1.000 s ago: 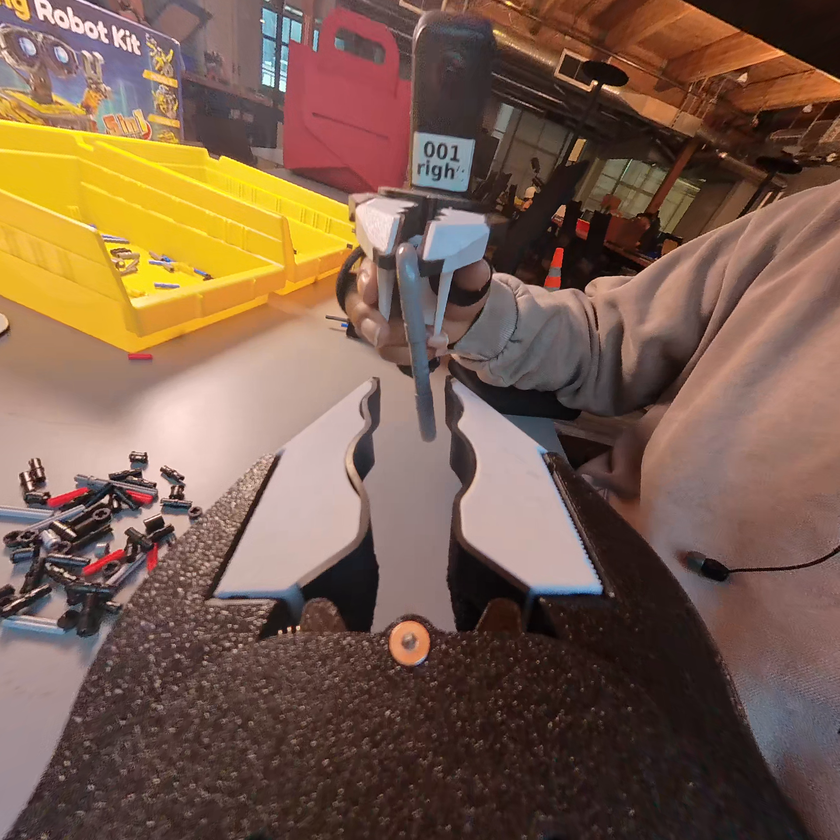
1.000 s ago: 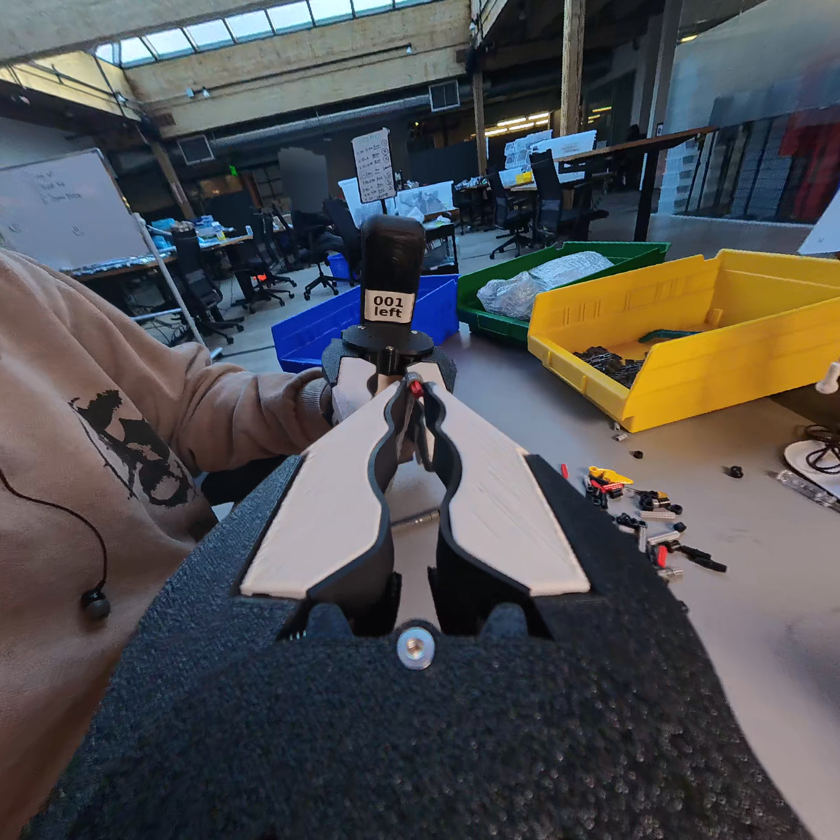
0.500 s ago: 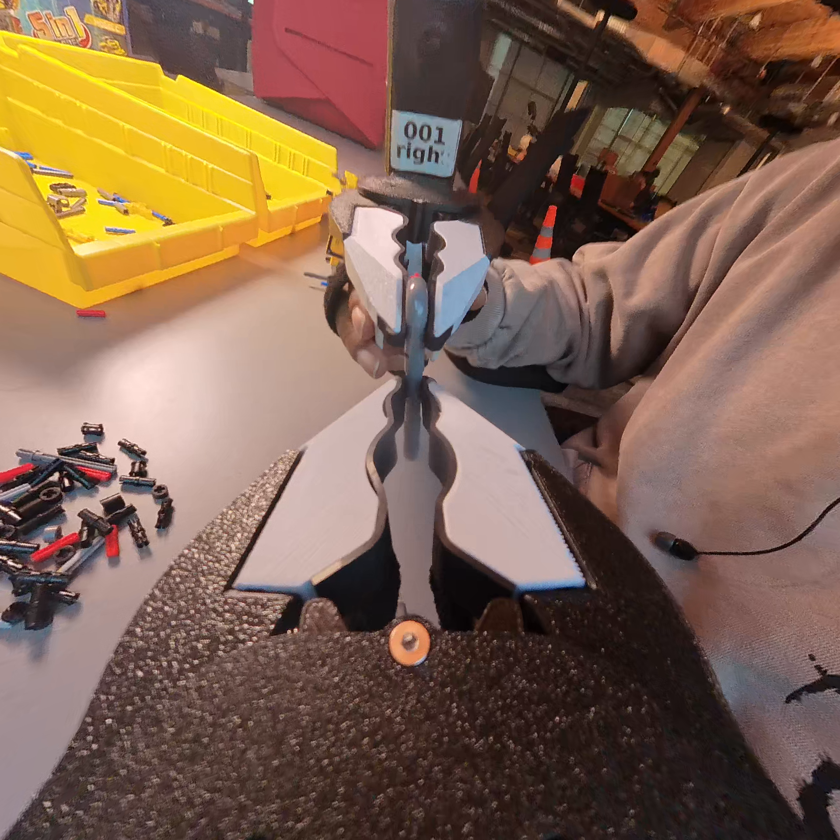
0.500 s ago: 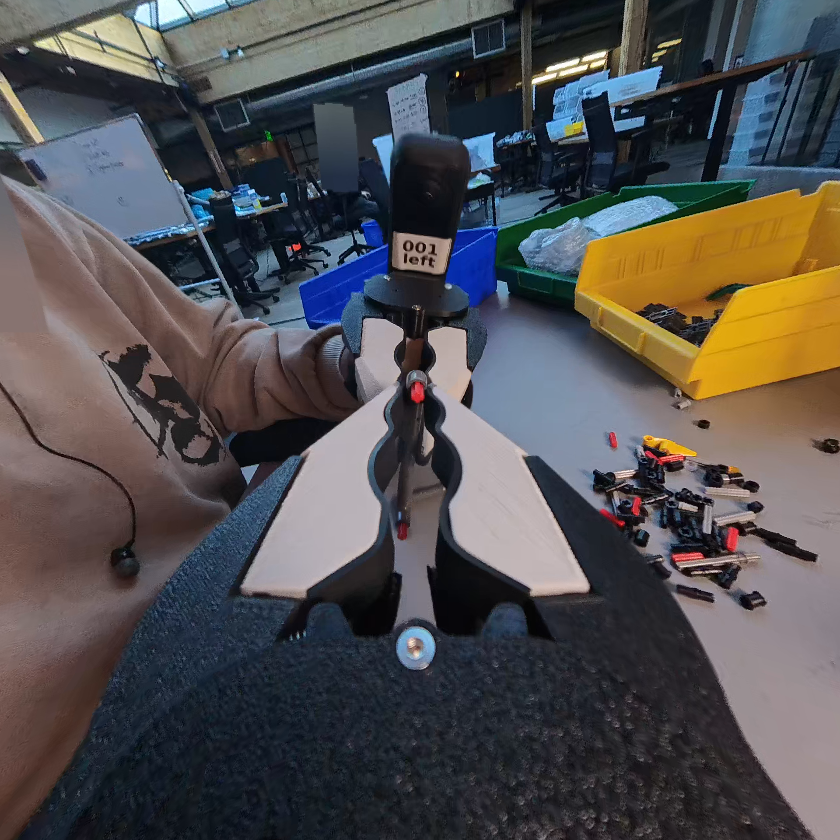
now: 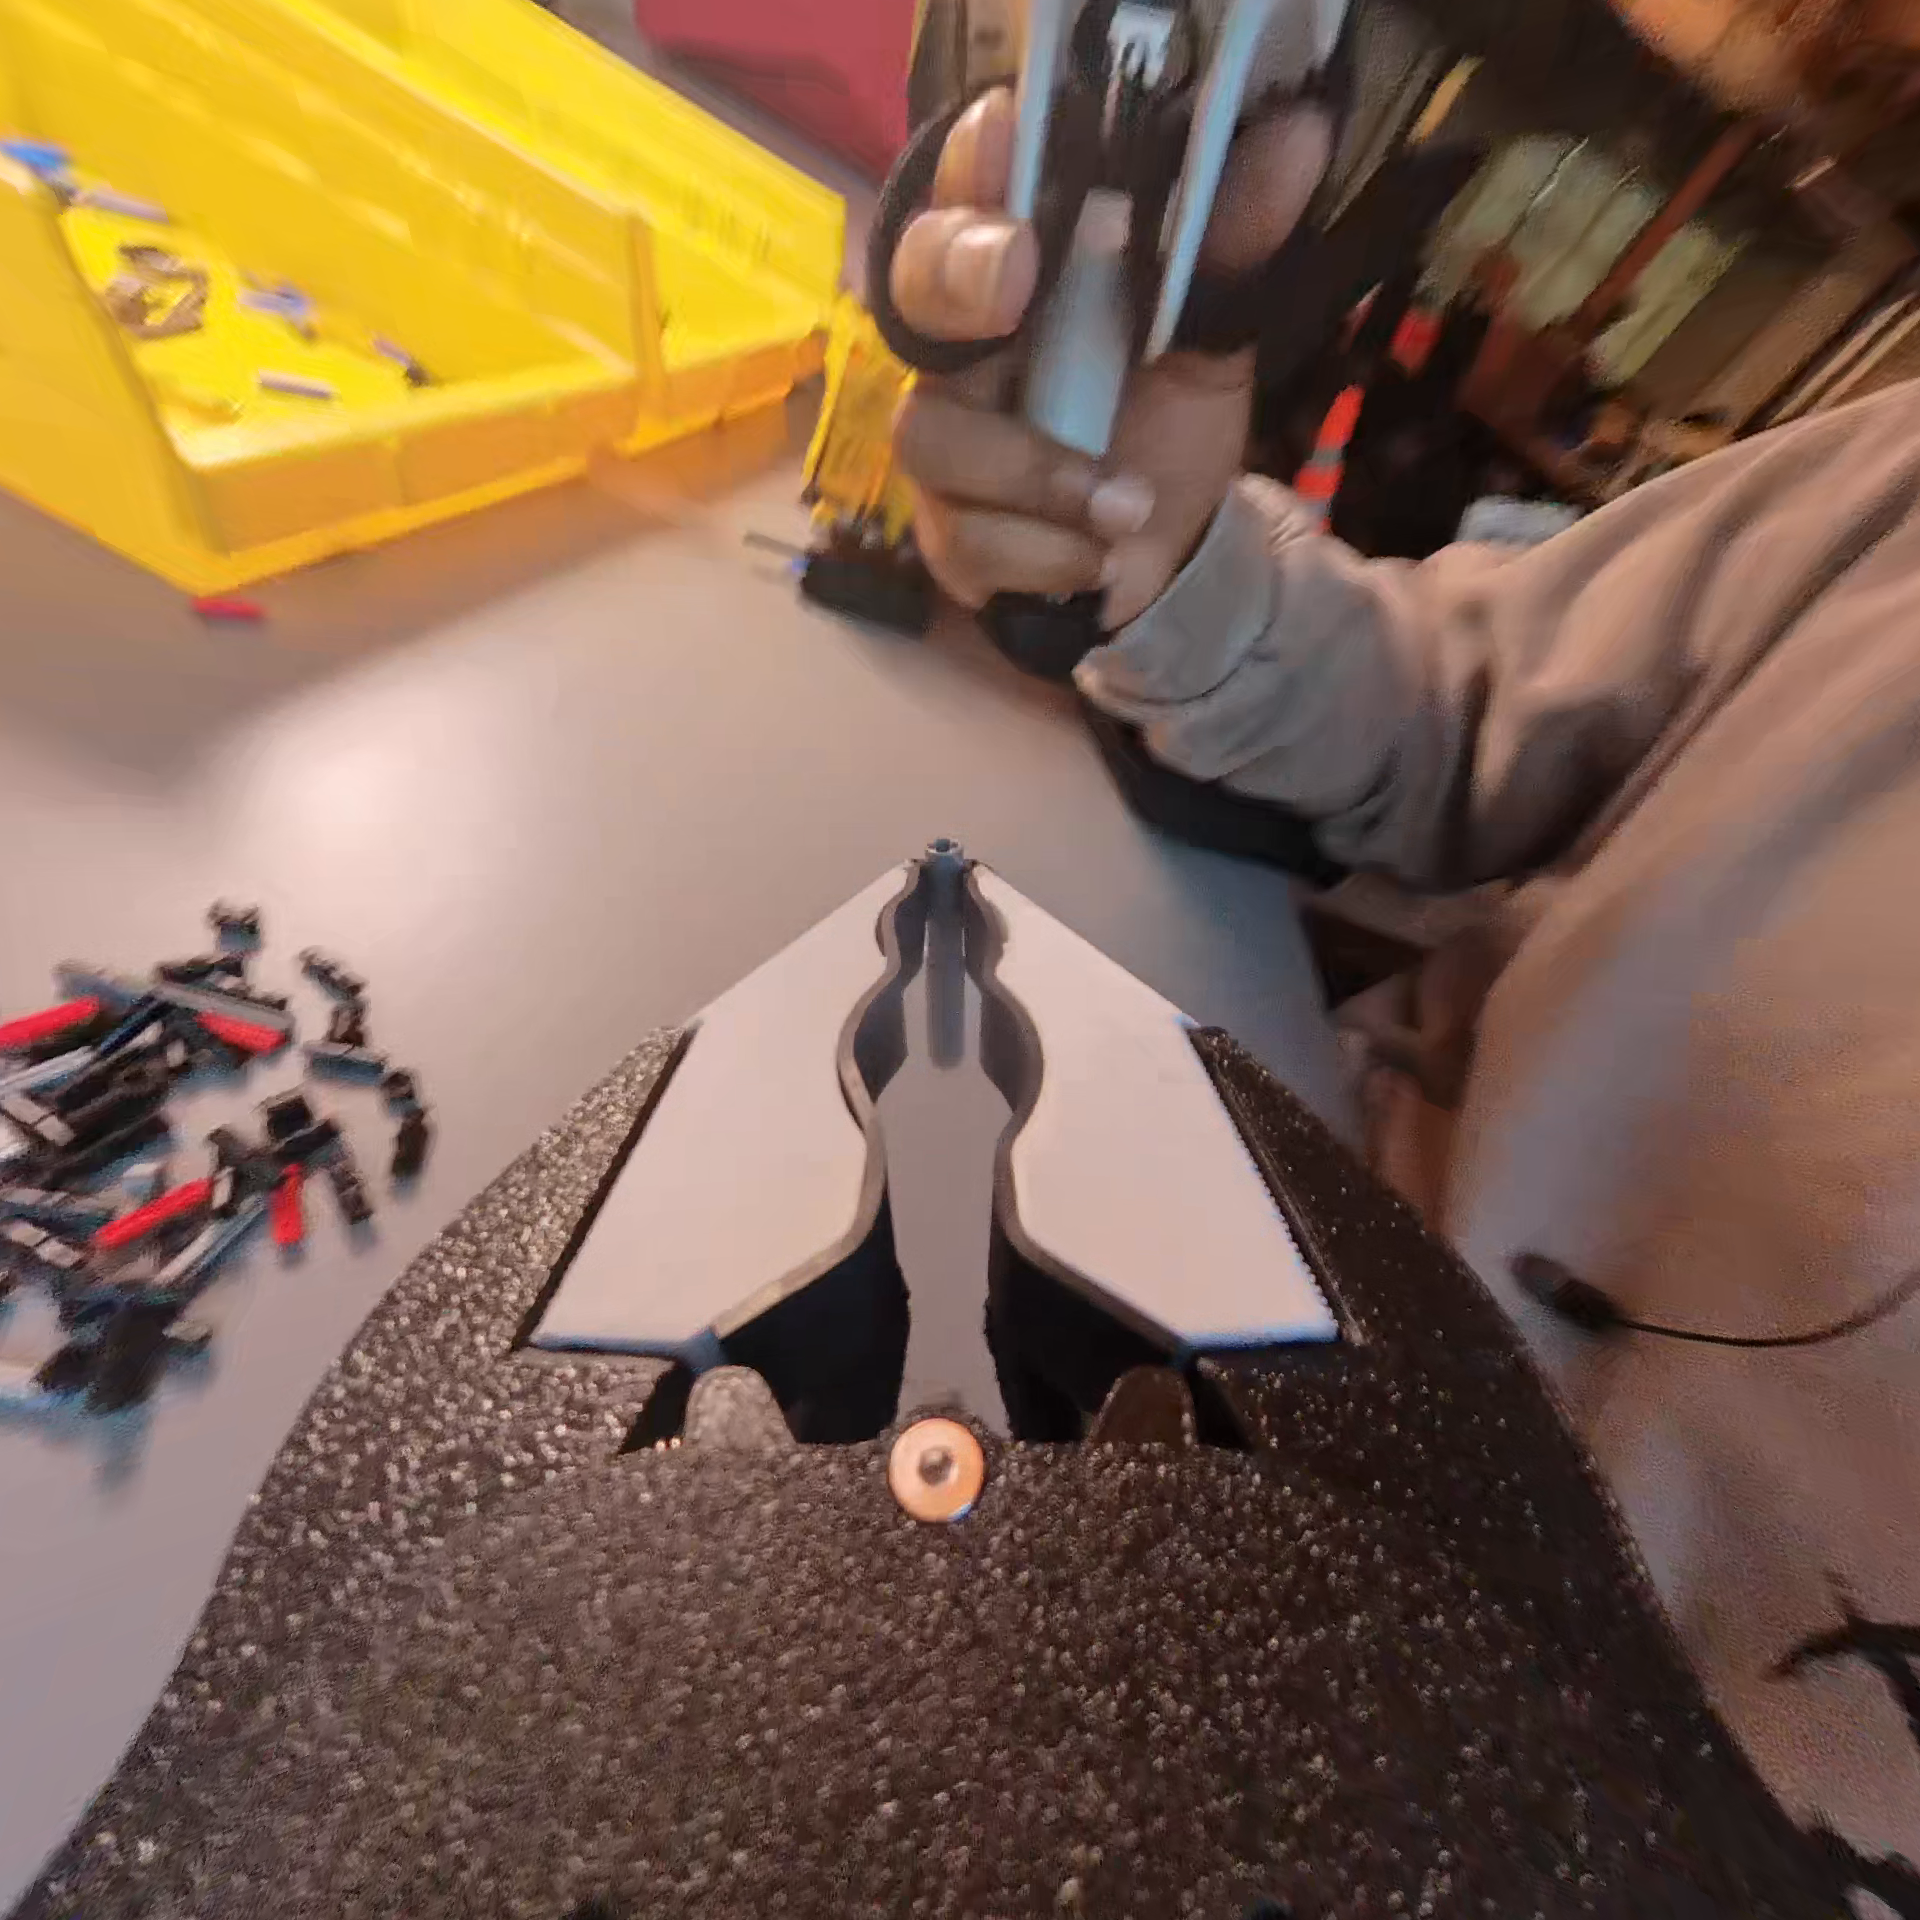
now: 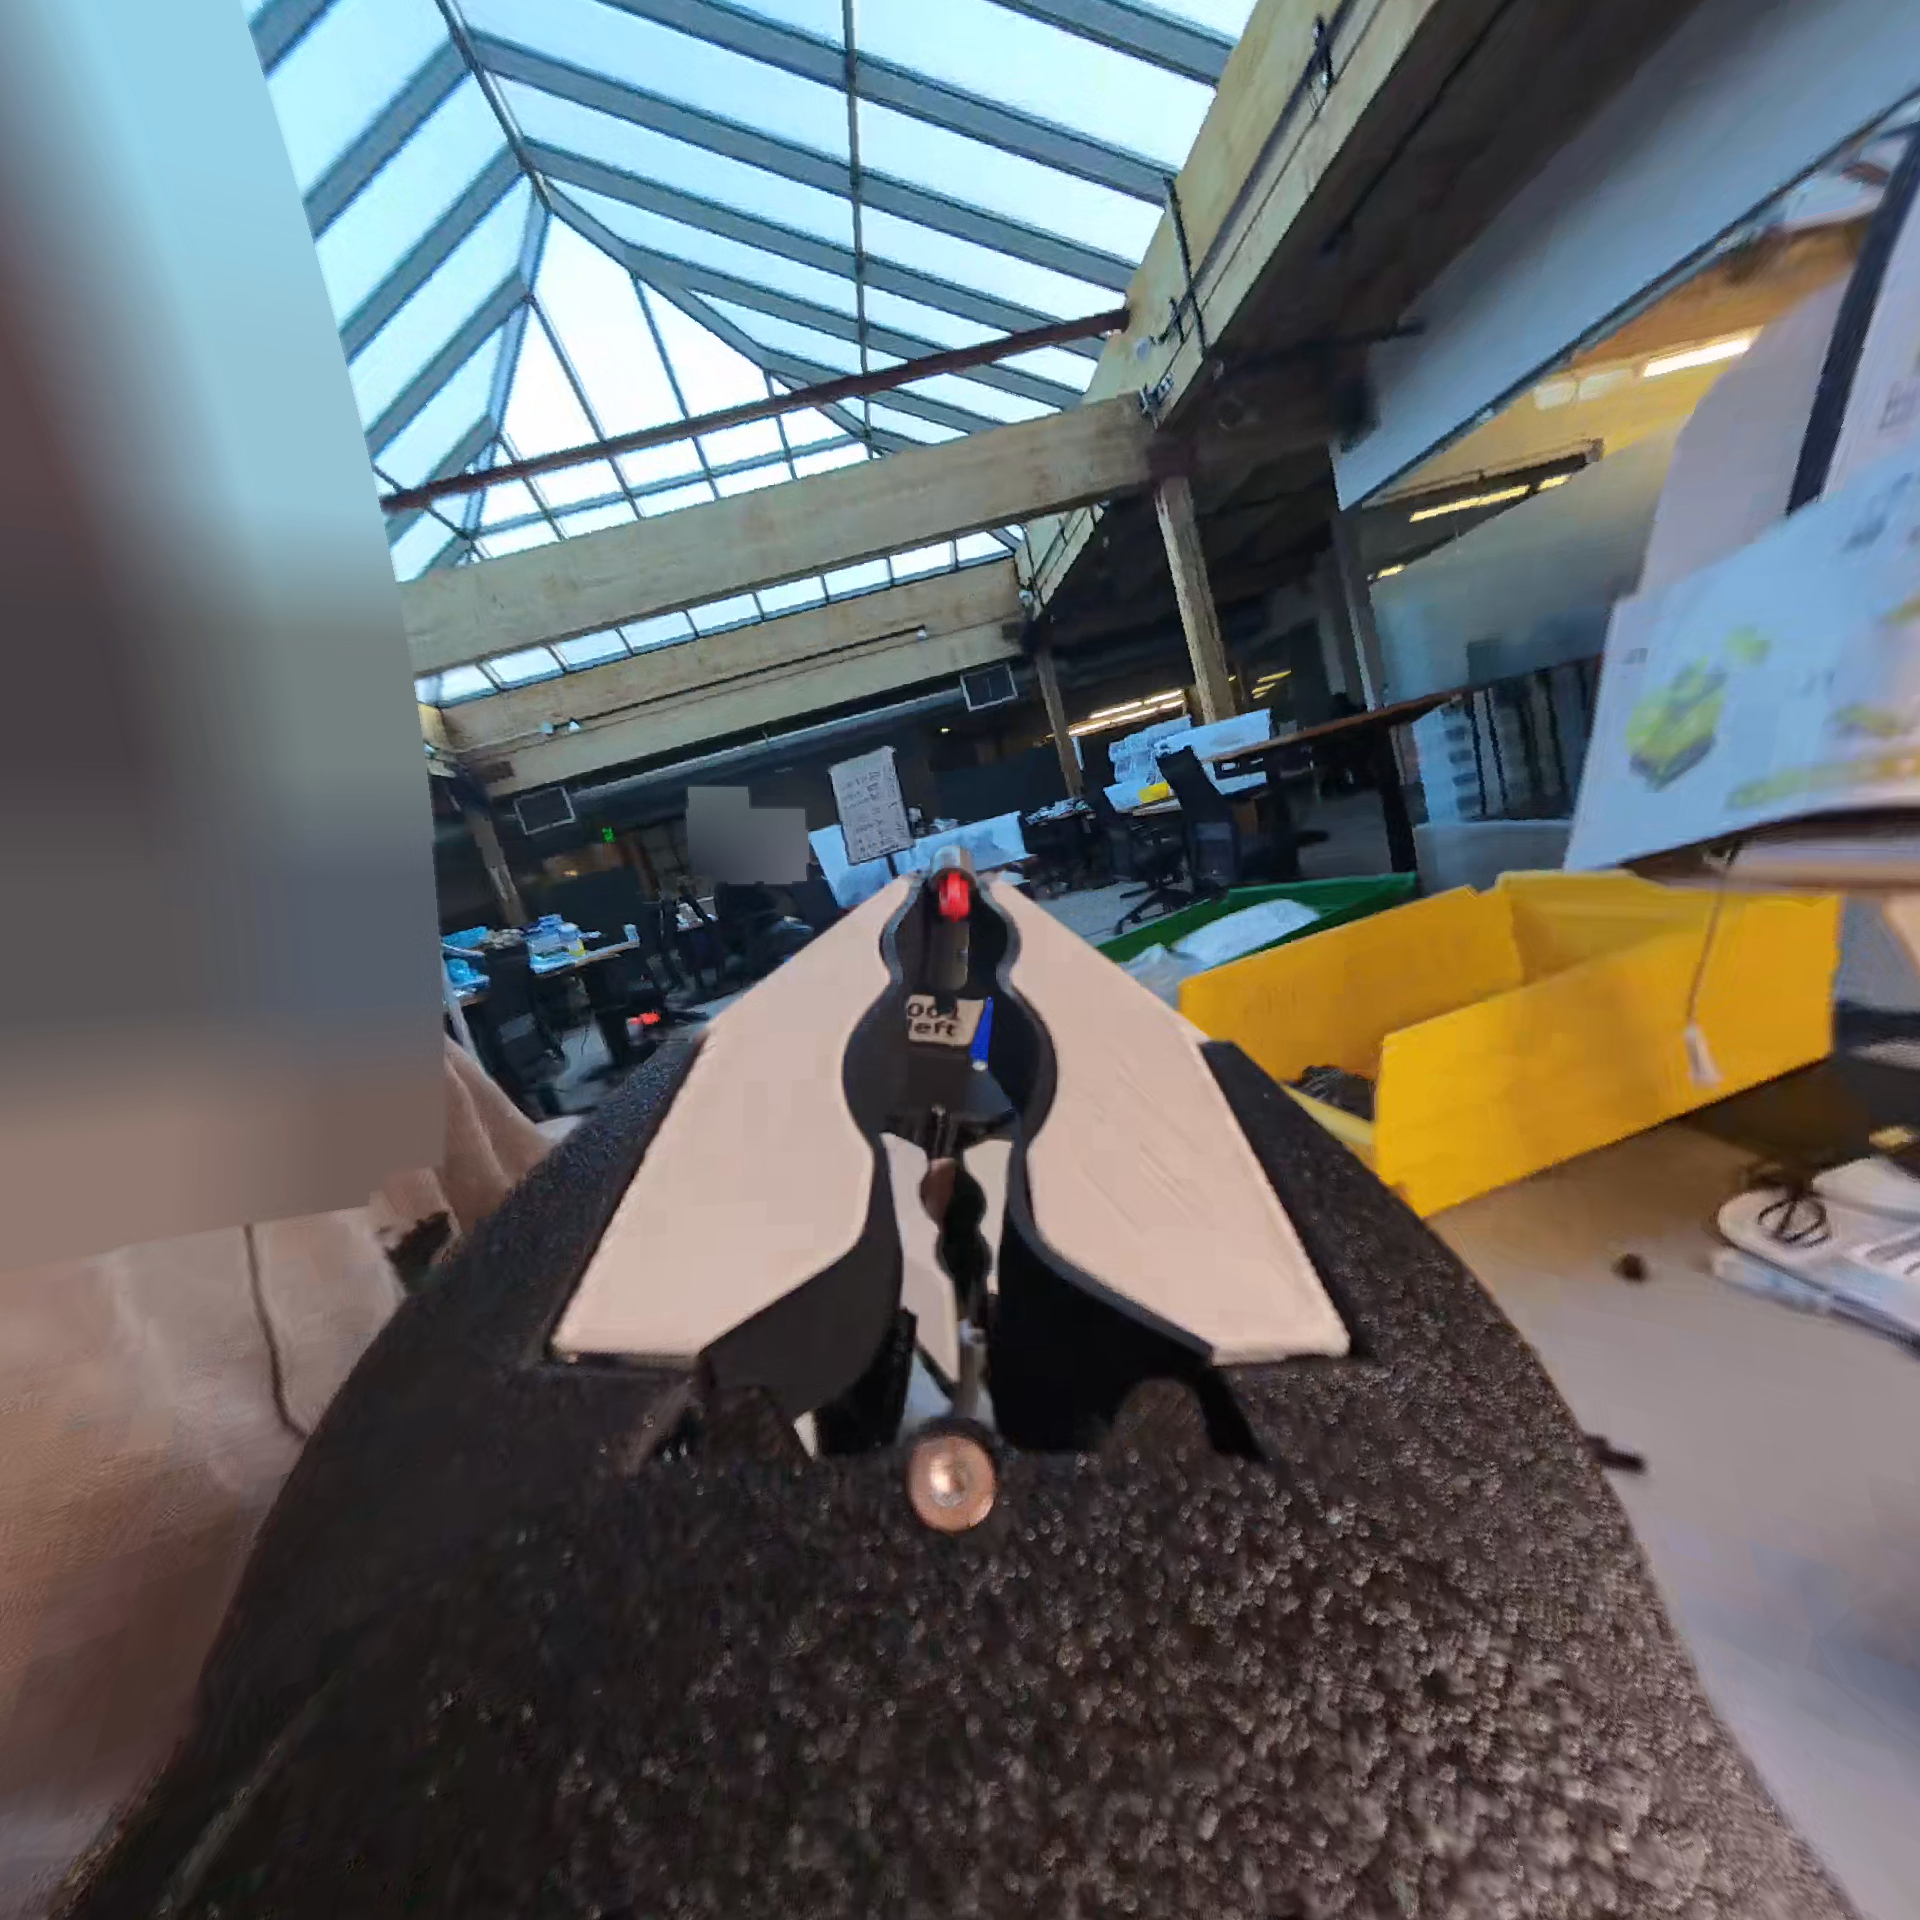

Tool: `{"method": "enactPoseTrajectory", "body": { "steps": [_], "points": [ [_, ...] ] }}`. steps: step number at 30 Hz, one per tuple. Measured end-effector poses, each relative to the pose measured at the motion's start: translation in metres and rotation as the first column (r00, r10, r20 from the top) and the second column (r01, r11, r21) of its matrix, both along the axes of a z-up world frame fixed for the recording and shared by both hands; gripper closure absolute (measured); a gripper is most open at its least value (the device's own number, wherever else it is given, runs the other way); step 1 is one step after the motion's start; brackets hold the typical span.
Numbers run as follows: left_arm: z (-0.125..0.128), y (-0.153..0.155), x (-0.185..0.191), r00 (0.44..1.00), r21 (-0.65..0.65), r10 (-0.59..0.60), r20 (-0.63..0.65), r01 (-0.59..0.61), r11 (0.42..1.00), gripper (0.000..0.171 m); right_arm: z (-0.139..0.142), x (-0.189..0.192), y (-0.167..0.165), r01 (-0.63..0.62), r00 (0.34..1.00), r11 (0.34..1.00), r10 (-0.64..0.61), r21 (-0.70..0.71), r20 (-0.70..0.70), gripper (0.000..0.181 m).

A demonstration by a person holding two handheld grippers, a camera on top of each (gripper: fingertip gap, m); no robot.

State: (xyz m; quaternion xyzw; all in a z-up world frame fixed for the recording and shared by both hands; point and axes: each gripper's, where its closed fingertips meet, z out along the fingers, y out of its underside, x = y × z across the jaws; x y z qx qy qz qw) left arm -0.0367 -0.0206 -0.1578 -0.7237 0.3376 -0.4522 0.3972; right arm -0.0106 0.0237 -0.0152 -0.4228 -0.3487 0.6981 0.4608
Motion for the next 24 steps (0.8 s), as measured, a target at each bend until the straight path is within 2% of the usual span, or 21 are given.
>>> {"method": "enactPoseTrajectory", "body": {
  "steps": [1,3,6,8,12,15,18,20,24],
  "points": [
    [-0.011,0.002,0.000,0.999,-0.014,0.014,-0.047,-0.015,1.000,0.166,-0.009,-0.002,0.003,-0.048,0.999,0.997,0.048,-0.063,0.007,0.177],
    [-0.028,-0.004,0.003,0.998,-0.116,-0.015,-0.068,0.007,0.993,0.165,-0.021,-0.009,0.008,-0.068,0.996,0.994,0.073,-0.083,0.053,0.177],
    [-0.052,-0.011,0.002,0.987,-0.170,-0.027,-0.156,0.000,0.985,0.165,-0.026,-0.013,0.012,-0.116,0.992,0.979,0.121,-0.166,0.026,0.177],
    [-0.057,-0.013,0.000,0.985,-0.184,-0.031,-0.170,-0.001,0.983,0.159,-0.036,-0.018,0.011,-0.124,0.990,0.975,0.134,-0.187,0.041,0.177],
    [-0.036,-0.012,-0.002,0.997,-0.136,-0.015,-0.075,0.004,0.991,0.143,-0.050,-0.028,0.002,-0.160,0.982,0.961,0.178,-0.227,0.063,0.177],
    [-0.001,-0.006,-0.005,0.997,-0.033,0.036,0.074,-0.034,0.999,0.142,-0.060,-0.037,-0.004,-0.170,0.978,0.954,0.195,-0.247,0.080,0.177],
    [0.033,-0.006,-0.009,0.970,0.031,0.049,0.236,-0.058,0.998,0.149,-0.071,-0.049,-0.015,-0.187,0.970,0.951,0.219,-0.248,0.110,0.176],
    [0.041,-0.007,-0.010,0.962,0.048,0.050,0.270,-0.065,0.997,0.153,-0.078,-0.055,-0.023,-0.202,0.963,0.947,0.238,-0.250,0.126,0.177],
    [0.036,-0.007,-0.012,0.971,0.063,0.065,0.229,-0.081,0.995,0.163,-0.082,-0.059,-0.030,-0.221,0.954,0.944,0.261,-0.246,0.144,0.175]
  ]
}}
